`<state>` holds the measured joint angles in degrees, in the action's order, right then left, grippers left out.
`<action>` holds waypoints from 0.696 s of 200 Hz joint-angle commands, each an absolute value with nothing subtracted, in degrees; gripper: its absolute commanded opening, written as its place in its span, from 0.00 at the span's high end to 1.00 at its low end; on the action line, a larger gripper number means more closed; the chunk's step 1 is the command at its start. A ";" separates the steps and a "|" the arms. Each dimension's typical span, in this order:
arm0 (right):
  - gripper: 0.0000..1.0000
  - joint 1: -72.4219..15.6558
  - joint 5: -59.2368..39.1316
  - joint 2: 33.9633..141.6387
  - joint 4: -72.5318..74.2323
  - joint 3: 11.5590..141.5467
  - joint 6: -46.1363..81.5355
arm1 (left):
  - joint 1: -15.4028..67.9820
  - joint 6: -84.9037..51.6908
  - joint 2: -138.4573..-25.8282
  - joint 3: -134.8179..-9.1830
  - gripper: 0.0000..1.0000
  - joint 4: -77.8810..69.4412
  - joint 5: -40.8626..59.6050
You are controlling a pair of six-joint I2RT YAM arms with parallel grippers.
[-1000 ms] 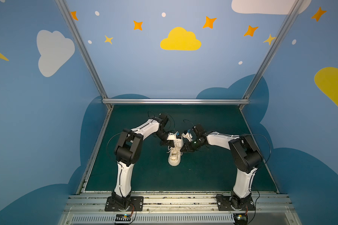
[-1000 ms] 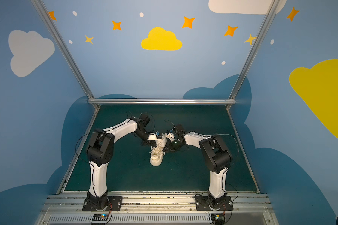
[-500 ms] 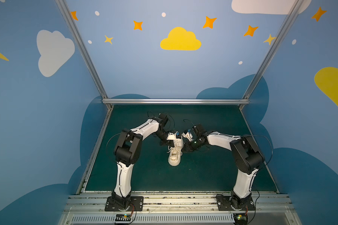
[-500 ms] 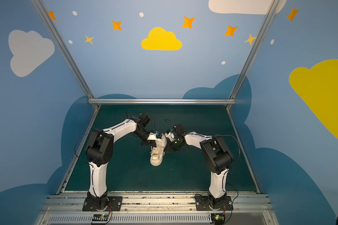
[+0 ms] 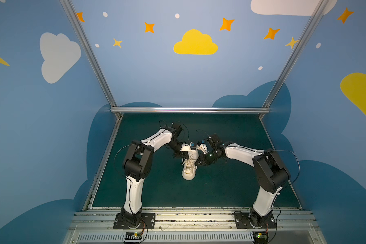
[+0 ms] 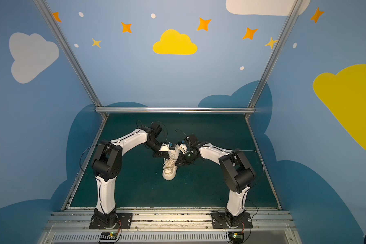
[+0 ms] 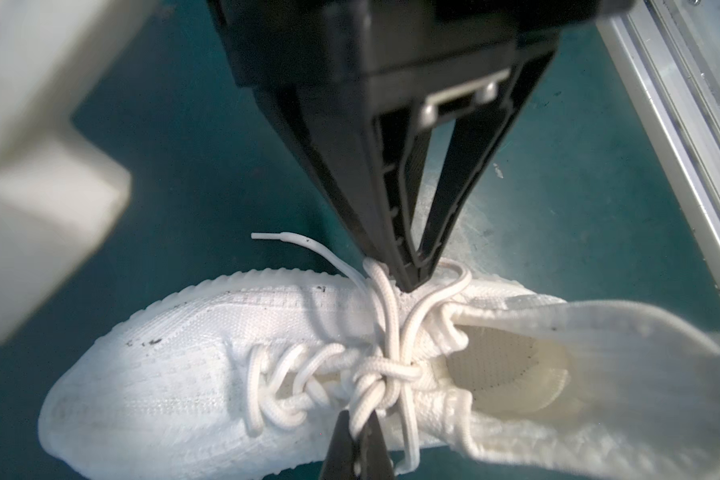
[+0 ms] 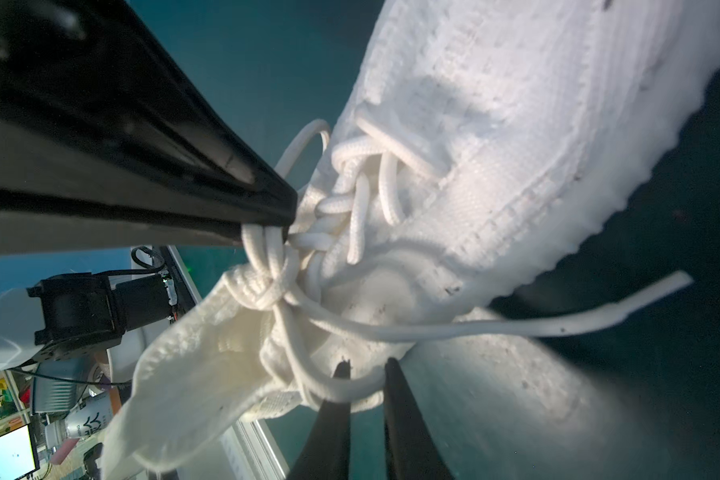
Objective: Tie the shoes
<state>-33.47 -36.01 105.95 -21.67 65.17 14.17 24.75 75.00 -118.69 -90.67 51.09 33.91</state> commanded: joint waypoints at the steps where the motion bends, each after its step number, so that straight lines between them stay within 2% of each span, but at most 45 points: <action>1: 0.84 -33.40 -36.13 108.05 -21.66 67.55 12.85 | 24.61 75.06 -116.89 -89.97 0.97 52.21 35.86; 35: 0.81 -33.35 -35.13 107.78 -21.32 67.99 12.89 | 24.61 74.97 -116.46 -89.49 0.97 52.08 35.82; 51: 0.76 -33.31 -34.25 107.41 -21.70 68.19 12.38 | 24.61 74.97 -116.35 -89.47 0.97 52.12 35.90; 139: 0.73 -33.85 -33.19 104.91 -23.91 69.09 8.87 | 24.52 74.82 -116.91 -89.90 0.97 52.08 36.34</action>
